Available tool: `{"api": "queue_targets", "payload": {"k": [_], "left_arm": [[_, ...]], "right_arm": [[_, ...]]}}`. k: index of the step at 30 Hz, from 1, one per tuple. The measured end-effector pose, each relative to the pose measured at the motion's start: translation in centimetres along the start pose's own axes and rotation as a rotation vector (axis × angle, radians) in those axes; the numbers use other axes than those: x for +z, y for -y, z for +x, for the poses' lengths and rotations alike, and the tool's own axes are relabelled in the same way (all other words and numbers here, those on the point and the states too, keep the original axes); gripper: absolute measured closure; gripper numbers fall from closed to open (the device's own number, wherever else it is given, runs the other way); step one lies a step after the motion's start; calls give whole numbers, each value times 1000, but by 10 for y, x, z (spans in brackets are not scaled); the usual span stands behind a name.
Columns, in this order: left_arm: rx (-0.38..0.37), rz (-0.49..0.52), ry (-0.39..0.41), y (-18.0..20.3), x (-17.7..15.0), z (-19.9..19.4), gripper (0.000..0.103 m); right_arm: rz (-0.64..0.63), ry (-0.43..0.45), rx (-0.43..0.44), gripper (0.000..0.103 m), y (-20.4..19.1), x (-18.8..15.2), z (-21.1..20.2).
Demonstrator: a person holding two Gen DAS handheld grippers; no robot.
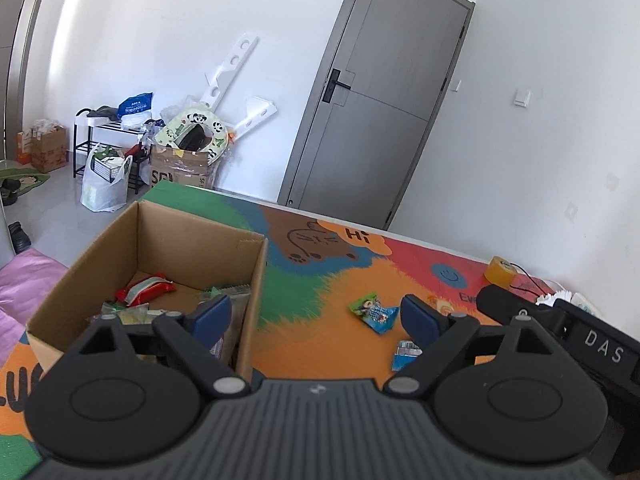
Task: Organize snacks
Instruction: 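Move both tools back to the pile, right gripper toward the blue wrapper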
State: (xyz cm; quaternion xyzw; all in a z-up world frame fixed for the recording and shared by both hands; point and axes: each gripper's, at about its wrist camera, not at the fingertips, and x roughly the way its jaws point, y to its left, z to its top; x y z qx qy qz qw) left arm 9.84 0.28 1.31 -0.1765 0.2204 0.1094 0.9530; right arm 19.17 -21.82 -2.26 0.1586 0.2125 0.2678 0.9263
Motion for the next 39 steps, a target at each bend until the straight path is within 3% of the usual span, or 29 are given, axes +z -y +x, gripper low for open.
{"api": "queue_targets", "payload": {"k": [8, 18, 31, 39], "left_arm": [[16, -9, 2, -1, 2, 1, 12], [-41, 29, -10, 20, 0, 15, 12], [-49, 83, -94, 42, -7, 67, 17], [-42, 111, -153, 49, -6, 104, 31]], "right_arm": [[-10, -1, 5, 31, 0, 0, 0], [9, -7, -55, 31, 28, 9, -4], [41, -154, -127, 32, 61, -2, 48], [47, -259, -154, 41, 77, -9, 87]]}}
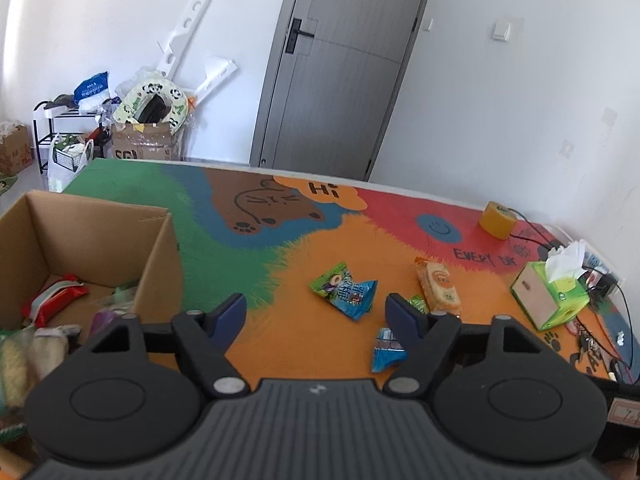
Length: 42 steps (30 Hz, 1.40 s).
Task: Organize snacks
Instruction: 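Move both tools back to the pile, right gripper toward the blue wrapper, then grasp the blue-and-green candy bag with the left gripper while the right holds the blue wrapper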
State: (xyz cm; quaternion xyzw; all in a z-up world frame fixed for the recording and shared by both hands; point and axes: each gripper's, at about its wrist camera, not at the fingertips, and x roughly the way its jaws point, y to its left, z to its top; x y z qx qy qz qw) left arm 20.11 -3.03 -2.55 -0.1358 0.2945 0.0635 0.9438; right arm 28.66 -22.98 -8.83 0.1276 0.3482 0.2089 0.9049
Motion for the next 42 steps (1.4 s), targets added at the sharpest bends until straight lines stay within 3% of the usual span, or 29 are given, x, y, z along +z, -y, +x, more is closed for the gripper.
{"api": "queue_targets", "payload": {"k": [11, 12, 13, 16, 29, 42], "left_arm": [[19, -3, -63, 5, 13, 39, 33], [21, -8, -71, 4, 15, 43, 33], [23, -12, -76, 4, 16, 47, 33], [35, -15, -90, 5, 19, 57, 33], [35, -16, -167, 30, 19, 105, 33], [77, 22, -189, 49, 13, 146, 33]], "right_arm": [[-36, -97, -35, 43, 1, 4, 44], [-42, -107, -39, 45, 1, 3, 47], [-48, -120, -38, 58, 0, 3, 50], [-54, -137, -24, 67, 1, 3, 52], [11, -59, -86, 71, 37, 13, 24], [66, -2, -122, 71, 67, 19, 9]]}}
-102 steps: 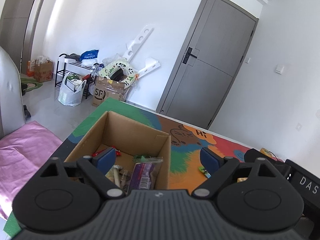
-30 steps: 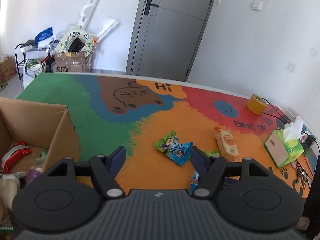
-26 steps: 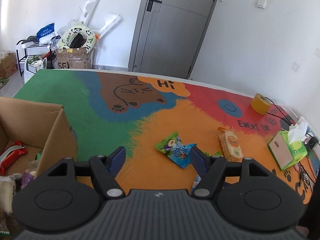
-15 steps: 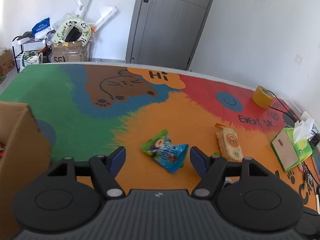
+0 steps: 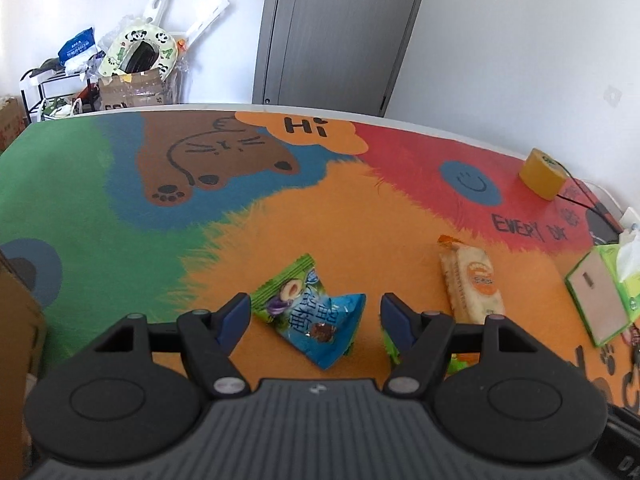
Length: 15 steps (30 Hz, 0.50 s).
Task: Organize snacks
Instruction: 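Grasp the blue-and-green candy bag with the left gripper while the right holds the blue wrapper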
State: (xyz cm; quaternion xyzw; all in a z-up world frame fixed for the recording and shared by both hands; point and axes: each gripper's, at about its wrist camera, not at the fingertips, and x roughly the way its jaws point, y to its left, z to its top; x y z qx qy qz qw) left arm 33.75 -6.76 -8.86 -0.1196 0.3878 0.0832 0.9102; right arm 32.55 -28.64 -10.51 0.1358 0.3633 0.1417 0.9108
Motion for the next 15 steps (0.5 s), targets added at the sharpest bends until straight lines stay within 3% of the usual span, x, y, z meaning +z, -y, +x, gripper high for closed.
{"api": "queue_targets", "payload": {"k": [4, 6, 15], "left_arm": [[23, 18, 7, 3, -5, 10, 34], [36, 34, 23, 4, -6, 11, 50], [-2, 26, 61, -5, -11, -8, 82]], "right_arm": [[18, -2, -10, 71, 8, -1, 3], [23, -3, -10, 71, 10, -1, 4], [20, 12, 12, 71, 1, -2, -1]]}}
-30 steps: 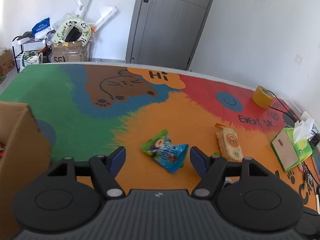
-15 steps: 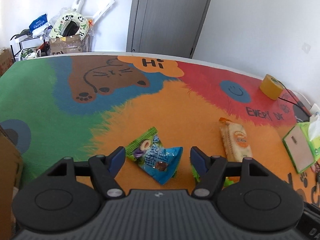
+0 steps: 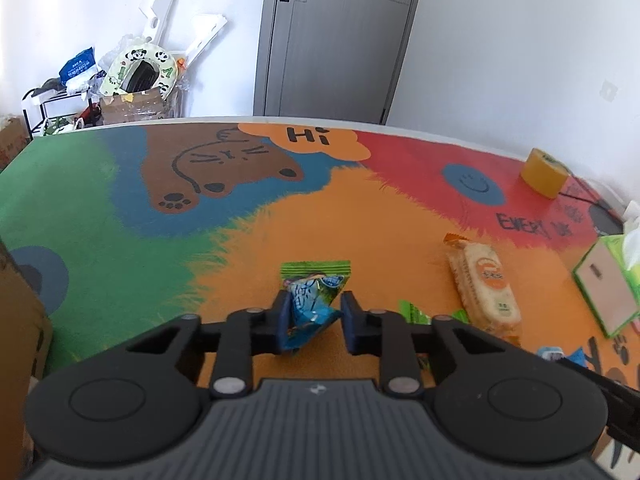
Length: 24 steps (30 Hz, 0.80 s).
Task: Organize snacks
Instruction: 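Grasp the blue-and-green candy bag with the left gripper while the right holds the blue wrapper, then carry both held snacks over the cardboard box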
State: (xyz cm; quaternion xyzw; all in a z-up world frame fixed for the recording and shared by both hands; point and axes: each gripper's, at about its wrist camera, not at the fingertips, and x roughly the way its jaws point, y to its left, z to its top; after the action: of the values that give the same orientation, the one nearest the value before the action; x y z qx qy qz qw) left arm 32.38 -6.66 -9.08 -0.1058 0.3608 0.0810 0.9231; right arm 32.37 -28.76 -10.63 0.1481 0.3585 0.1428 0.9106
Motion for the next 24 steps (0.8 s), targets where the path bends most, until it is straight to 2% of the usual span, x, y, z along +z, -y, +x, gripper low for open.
{"api": "queue_targets", "payload": {"k": [8, 24], "left_arm": [[-44, -41, 37, -13, -8, -34, 83], [-108, -88, 167, -45, -17, -118, 83]], "right_arm": [[-21, 33, 27, 71, -17, -5, -20], [-120, 125, 91, 71, -72, -18, -72]]}}
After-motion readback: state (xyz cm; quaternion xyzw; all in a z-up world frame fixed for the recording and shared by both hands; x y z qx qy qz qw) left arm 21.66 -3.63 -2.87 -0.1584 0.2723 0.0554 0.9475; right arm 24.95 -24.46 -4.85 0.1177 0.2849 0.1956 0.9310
